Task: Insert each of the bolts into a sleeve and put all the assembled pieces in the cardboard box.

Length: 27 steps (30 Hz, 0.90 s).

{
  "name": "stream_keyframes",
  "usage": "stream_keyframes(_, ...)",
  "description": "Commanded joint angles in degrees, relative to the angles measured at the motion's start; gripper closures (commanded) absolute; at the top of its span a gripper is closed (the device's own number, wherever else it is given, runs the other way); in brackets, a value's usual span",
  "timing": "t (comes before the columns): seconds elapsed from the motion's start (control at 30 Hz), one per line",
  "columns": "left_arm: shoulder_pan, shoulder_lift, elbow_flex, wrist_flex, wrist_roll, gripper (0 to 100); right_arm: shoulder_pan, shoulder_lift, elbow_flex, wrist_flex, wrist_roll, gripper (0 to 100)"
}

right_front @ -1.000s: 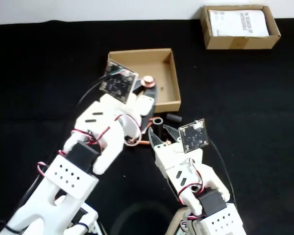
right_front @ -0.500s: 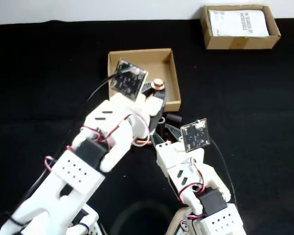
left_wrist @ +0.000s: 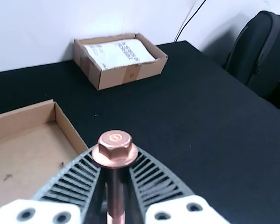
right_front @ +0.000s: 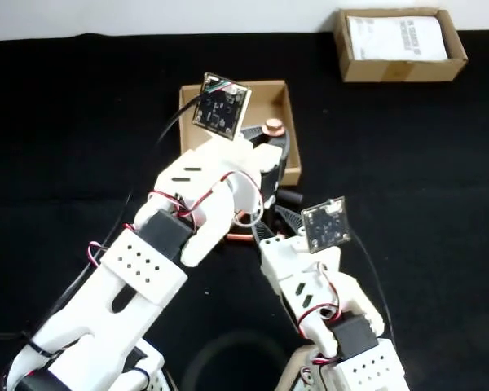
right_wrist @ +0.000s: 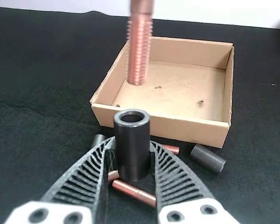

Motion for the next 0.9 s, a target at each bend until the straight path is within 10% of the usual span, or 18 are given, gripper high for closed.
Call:
stream_keyframes(0.0,0.7,-0.1,-3.1,1.1,3.9,99,2.1,-0.4,-0.9,-1.1,0.3,99.2)
stream_keyframes(0.87,1.5,0.5,-2.9,0.6,8.7,99,2.3,-0.4,-1.0,-0.9,0.2,99.2)
